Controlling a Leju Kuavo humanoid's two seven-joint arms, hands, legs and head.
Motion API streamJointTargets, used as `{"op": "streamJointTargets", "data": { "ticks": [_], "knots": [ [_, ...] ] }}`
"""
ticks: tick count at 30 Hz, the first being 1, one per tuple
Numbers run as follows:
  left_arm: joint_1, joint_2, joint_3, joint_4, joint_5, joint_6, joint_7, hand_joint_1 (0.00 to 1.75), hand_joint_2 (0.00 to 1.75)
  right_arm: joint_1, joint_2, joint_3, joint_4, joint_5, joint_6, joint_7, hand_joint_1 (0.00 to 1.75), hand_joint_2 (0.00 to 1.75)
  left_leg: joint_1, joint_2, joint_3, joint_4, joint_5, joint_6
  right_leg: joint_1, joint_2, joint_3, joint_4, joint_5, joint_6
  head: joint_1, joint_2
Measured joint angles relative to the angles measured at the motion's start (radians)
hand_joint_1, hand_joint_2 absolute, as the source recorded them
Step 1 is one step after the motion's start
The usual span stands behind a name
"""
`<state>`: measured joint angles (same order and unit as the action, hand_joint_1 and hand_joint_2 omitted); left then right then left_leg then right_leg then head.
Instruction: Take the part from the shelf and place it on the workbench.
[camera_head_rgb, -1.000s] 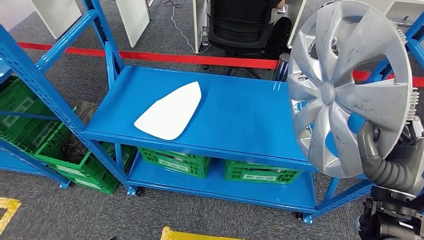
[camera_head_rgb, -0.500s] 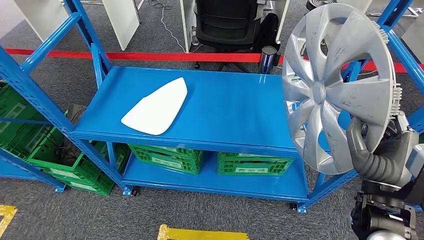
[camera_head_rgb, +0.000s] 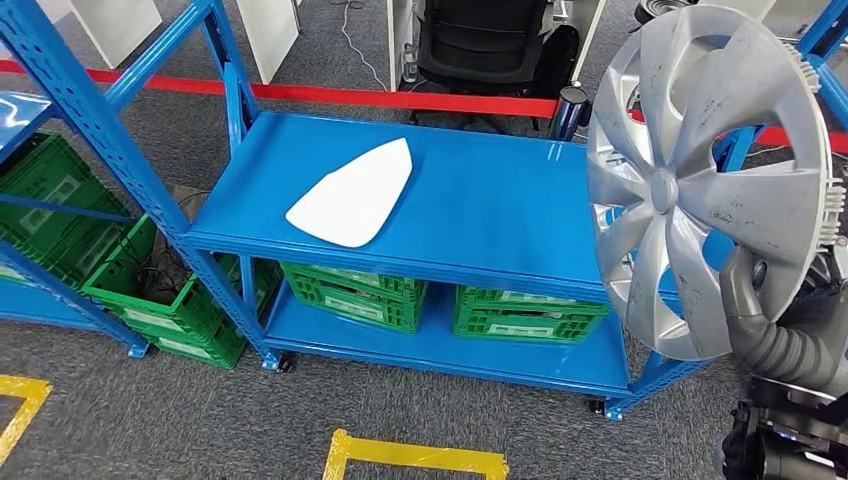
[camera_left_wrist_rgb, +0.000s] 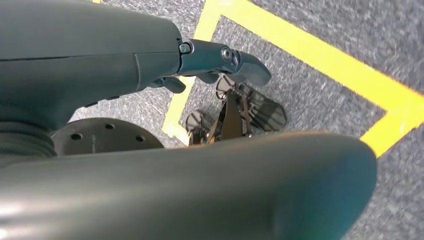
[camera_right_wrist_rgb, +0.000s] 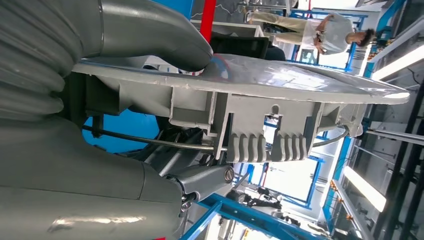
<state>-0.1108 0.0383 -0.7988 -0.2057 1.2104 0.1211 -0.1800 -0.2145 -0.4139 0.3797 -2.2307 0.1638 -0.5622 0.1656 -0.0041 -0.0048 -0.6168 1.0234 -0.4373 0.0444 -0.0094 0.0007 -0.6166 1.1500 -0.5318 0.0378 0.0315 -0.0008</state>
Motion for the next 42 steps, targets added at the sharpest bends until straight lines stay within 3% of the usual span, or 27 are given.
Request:
{"op": "streamJointTargets", "data": {
  "ticks": [2,4,6,8,10,12,13,15,17,18,21,22,24,26,27,28,29,32,33,36,37,39,41,42],
  "knots": [
    [-0.002,0.006,0.006,0.000,0.001,0.004,0.006,0.00,0.00,0.002,0.000,0.000,0.000,0.003,-0.006,-0.008,1.75,1.75,-0.003,0.000,-0.008,0.003,0.008,-0.005,0.009,-0.003,0.060,-0.107,0.021,-0.015,0.001,0.000],
    [-0.003,0.013,0.011,0.001,-0.002,0.007,0.019,0.00,0.00,0.008,0.001,0.000,0.000,0.005,-0.017,-0.025,1.75,1.75,-0.002,0.001,-0.013,0.002,0.017,-0.016,0.015,-0.004,0.066,-0.131,0.025,-0.023,0.000,0.000],
    [-0.003,0.022,0.014,0.002,-0.001,0.010,0.027,0.00,0.00,0.013,0.002,-0.001,0.000,0.004,-0.027,-0.046,1.75,1.75,0.000,0.001,-0.018,0.006,0.017,-0.028,0.013,-0.006,0.069,-0.141,0.039,-0.032,0.002,0.000],
    [-0.002,0.028,0.017,0.002,0.004,0.011,0.028,0.00,0.00,0.017,0.003,-0.001,0.000,0.001,-0.031,-0.062,1.75,1.75,0.002,0.001,-0.044,0.059,-0.030,-0.038,0.006,-0.008,0.071,-0.152,0.057,-0.041,-0.005,0.000],
    [-0.002,0.030,0.021,0.002,0.009,0.011,0.027,0.00,0.00,0.024,0.005,-0.001,0.000,-0.001,-0.033,-0.070,1.75,1.75,0.008,0.001,-0.090,0.183,-0.110,-0.046,0.005,-0.009,0.056,-0.151,0.071,-0.045,-0.017,0.000],
    [-0.002,0.033,0.023,0.002,0.011,0.011,0.026,0.00,0.00,0.032,0.006,-0.001,0.001,-0.002,-0.034,-0.072,1.75,1.75,0.013,0.001,-0.114,0.275,-0.150,-0.054,0.003,-0.009,0.034,-0.146,0.083,-0.042,-0.024,0.000],
    [-0.001,0.034,0.023,0.003,0.011,0.011,0.026,0.00,0.00,0.035,0.007,-0.001,0.001,-0.003,-0.034,-0.072,1.75,1.75,0.015,0.002,-0.098,0.267,-0.144,-0.056,0.002,-0.009,0.025,-0.143,0.088,-0.039,-0.027,0.000],
    [-0.002,0.038,0.024,0.003,0.011,0.011,0.026,0.00,0.00,0.039,0.009,-0.001,0.003,-0.004,-0.034,-0.072,1.75,1.75,0.020,0.002,-0.011,0.144,-0.105,-0.059,-0.002,-0.009,0.009,-0.135,0.095,-0.031,-0.033,0.000],
    [-0.004,0.040,0.026,0.003,0.011,0.011,0.025,0.00,0.00,0.040,0.010,-0.002,0.003,-0.005,-0.034,-0.072,1.75,1.75,0.018,-0.002,0.062,0.027,-0.083,-0.053,-0.003,-0.008,-0.002,-0.127,0.102,-0.019,-0.039,0.000],
    [-0.005,0.040,0.028,0.003,0.011,0.011,0.024,0.00,0.00,0.040,0.010,-0.002,0.003,-0.004,-0.035,-0.072,1.75,1.75,0.016,-0.004,0.073,0.003,-0.081,-0.047,-0.002,-0.008,-0.006,-0.125,0.107,-0.012,-0.040,0.000],
    [-0.004,0.039,0.031,0.003,0.009,0.009,0.023,0.00,0.00,0.042,0.011,-0.003,0.002,0.003,-0.039,-0.070,1.75,1.75,0.013,-0.005,0.069,0.000,-0.064,-0.023,-0.006,-0.007,-0.015,-0.123,0.117,0.008,-0.038,0.000],
    [-0.004,0.039,0.031,0.004,0.005,0.007,0.023,0.00,0.00,0.043,0.011,-0.005,0.002,0.007,-0.042,-0.070,1.75,1.75,0.014,-0.004,0.065,-0.001,-0.056,-0.015,-0.008,-0.007,-0.024,-0.111,0.103,0.013,-0.036,0.000],
    [-0.004,0.038,0.031,0.004,-0.007,-0.001,0.023,0.00,0.00,0.045,0.011,-0.011,0.002,0.015,-0.049,-0.070,1.75,1.75,0.015,-0.003,0.051,-0.002,-0.041,-0.003,-0.009,-0.006,-0.060,-0.026,0.033,0.019,-0.024,0.000],
    [-0.004,0.036,0.030,0.004,-0.023,-0.009,0.023,0.00,0.00,0.045,0.011,-0.016,0.002,0.020,-0.055,-0.071,1.75,1.75,0.012,-0.003,0.029,-0.001,-0.028,0.002,-0.008,-0.006,-0.100,0.104,-0.045,0.021,-0.011,0.000],
    [-0.003,0.034,0.030,0.004,-0.031,-0.013,0.023,0.00,0.00,0.046,0.011,-0.017,0.003,0.021,-0.056,-0.071,1.75,1.75,0.009,-0.003,0.018,0.001,-0.021,0.003,-0.007,-0.006,-0.105,0.144,-0.062,0.020,-0.008,0.000],
    [-0.003,0.031,0.029,0.004,-0.039,-0.016,0.022,0.00,0.00,0.046,0.011,-0.019,0.003,0.022,-0.057,-0.069,1.75,1.75,0.007,-0.002,0.007,0.003,-0.015,0.003,-0.006,-0.006,-0.093,0.148,-0.061,0.017,-0.005,0.000],
    [-0.003,0.028,0.028,0.004,-0.046,-0.019,0.022,0.00,0.00,0.047,0.011,-0.022,0.003,0.022,-0.057,-0.066,1.75,1.75,0.005,-0.002,-0.002,0.005,-0.009,0.003,-0.004,-0.006,-0.061,0.113,-0.045,0.012,-0.003,0.000],
    [-0.004,0.017,0.024,0.003,-0.060,-0.026,0.022,0.00,0.00,0.045,0.009,-0.035,0.002,0.020,-0.058,-0.053,1.75,1.75,0.001,-0.002,-0.019,0.006,0.009,-0.002,0.008,-0.007,0.075,-0.087,0.001,-0.008,0.000,0.000],
    [-0.004,0.014,0.022,0.003,-0.063,-0.027,0.023,0.00,0.00,0.045,0.008,-0.040,0.001,0.019,-0.058,-0.045,1.75,1.75,0.001,-0.002,-0.021,0.005,0.015,-0.006,0.012,-0.008,0.094,-0.124,0.005,-0.014,0.001,0.000],
    [-0.003,0.004,0.018,0.003,-0.068,-0.029,0.031,0.00,0.00,0.046,0.000,-0.058,-0.004,0.016,-0.056,-0.023,1.75,1.75,0.003,0.001,-0.022,0.001,0.029,-0.022,0.014,-0.009,0.092,-0.150,0.018,-0.025,0.004,0.000],
    [-0.003,0.002,0.016,0.003,-0.069,-0.029,0.034,0.00,0.00,0.046,-0.002,-0.063,-0.005,0.015,-0.054,-0.016,1.75,1.75,0.003,0.001,-0.027,0.006,0.021,-0.027,0.012,-0.010,0.095,-0.158,0.027,-0.031,0.004,0.000],
    [-0.001,-0.001,0.014,0.003,-0.069,-0.029,0.039,0.00,0.00,0.046,-0.005,-0.072,-0.009,0.016,-0.046,0.003,1.75,1.75,0.005,0.001,-0.054,0.066,-0.038,-0.035,0.006,-0.012,0.093,-0.170,0.048,-0.040,-0.004,0.000],
    [0.000,-0.006,0.013,0.003,-0.068,-0.030,0.043,0.00,0.00,0.048,-0.008,-0.080,-0.013,0.016,-0.038,0.020,1.75,1.75,0.010,0.001,-0.095,0.191,-0.122,-0.043,0.005,-0.011,0.074,-0.169,0.065,-0.043,-0.015,0.000],
    [0.000,-0.007,0.013,0.003,-0.068,-0.030,0.043,0.00,0.00,0.049,-0.009,-0.083,-0.014,0.016,-0.035,0.026,1.75,1.75,0.013,0.001,-0.107,0.245,-0.146,-0.046,0.005,-0.010,0.063,-0.168,0.072,-0.042,-0.019,0.000]
  ]
}}
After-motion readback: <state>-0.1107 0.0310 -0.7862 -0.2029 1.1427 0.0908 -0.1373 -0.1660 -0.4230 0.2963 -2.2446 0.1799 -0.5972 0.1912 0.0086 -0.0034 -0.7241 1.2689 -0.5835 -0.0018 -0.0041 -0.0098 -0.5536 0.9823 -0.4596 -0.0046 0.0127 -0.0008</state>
